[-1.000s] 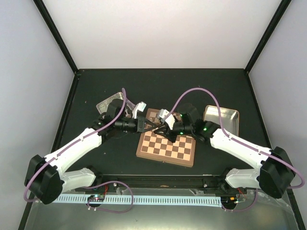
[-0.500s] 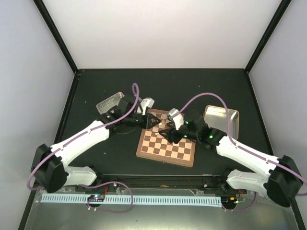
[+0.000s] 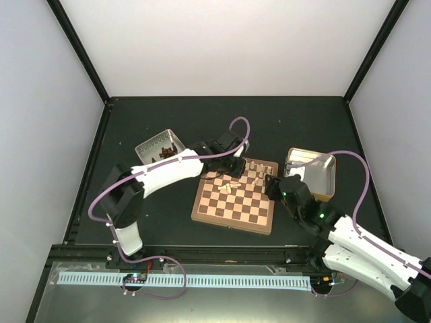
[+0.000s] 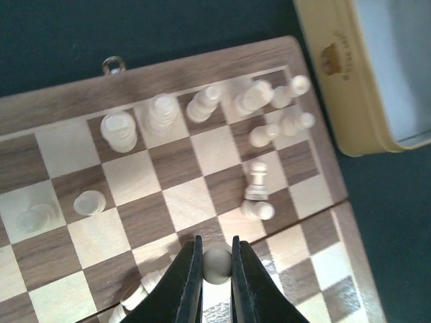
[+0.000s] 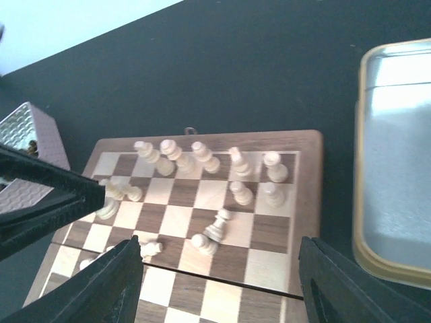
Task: Set up the chess pieces on the board
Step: Place the chess piece on the chessboard.
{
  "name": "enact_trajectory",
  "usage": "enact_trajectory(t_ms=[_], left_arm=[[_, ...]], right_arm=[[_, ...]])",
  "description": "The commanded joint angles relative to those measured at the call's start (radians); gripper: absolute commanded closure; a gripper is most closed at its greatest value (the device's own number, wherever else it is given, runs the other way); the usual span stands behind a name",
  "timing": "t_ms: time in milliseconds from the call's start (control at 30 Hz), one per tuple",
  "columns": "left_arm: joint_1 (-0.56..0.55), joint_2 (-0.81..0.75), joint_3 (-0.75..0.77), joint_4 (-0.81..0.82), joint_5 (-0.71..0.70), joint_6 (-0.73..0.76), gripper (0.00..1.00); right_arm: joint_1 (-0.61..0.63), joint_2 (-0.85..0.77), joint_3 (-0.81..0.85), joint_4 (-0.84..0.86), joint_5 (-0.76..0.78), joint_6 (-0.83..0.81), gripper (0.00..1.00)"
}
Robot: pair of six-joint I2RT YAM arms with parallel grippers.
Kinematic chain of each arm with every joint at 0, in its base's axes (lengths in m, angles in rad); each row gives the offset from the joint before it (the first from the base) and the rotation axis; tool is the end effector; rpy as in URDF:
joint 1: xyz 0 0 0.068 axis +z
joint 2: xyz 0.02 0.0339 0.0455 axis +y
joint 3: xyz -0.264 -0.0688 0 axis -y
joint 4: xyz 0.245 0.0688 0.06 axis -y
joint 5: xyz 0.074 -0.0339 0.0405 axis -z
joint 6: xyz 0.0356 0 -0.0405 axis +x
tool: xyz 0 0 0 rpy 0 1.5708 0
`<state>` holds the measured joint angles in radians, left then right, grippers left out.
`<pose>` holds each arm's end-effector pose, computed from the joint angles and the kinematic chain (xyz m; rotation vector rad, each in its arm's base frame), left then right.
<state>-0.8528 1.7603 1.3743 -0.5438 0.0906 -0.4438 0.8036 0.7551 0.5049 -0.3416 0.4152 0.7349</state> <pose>0.2507 -0.2919 0.2484 0.5697 2.5529 -0.6187 0.1272 0.1113 0.2325 0.1656 2.1355 0.4667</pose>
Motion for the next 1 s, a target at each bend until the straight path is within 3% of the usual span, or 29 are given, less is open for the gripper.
enact_trajectory(t_ms=[0, 233, 467, 967], left_arm=[[-0.010, 0.066, 0.055, -0.060, -0.117, -0.120, 0.98], [-0.024, 0.150, 0.082, -0.018, -0.231, -0.232, 0.98], [-0.054, 0.138, 0.085, -0.001, -0.314, -0.276, 0.98], [-0.092, 0.113, 0.014, 0.095, -0.396, -0.221, 0.99]], right_arm=[[-0.001, -0.056, -0.009, -0.067, 0.131, 0.109, 0.35], [0.000, -0.074, 0.006, -0.105, 0.095, 0.104, 0.34], [0.000, -0.059, 0.030, -0.128, 0.040, 0.072, 0.34], [-0.001, -0.098, 0.025, -0.136, 0.045, 0.026, 0.34]])
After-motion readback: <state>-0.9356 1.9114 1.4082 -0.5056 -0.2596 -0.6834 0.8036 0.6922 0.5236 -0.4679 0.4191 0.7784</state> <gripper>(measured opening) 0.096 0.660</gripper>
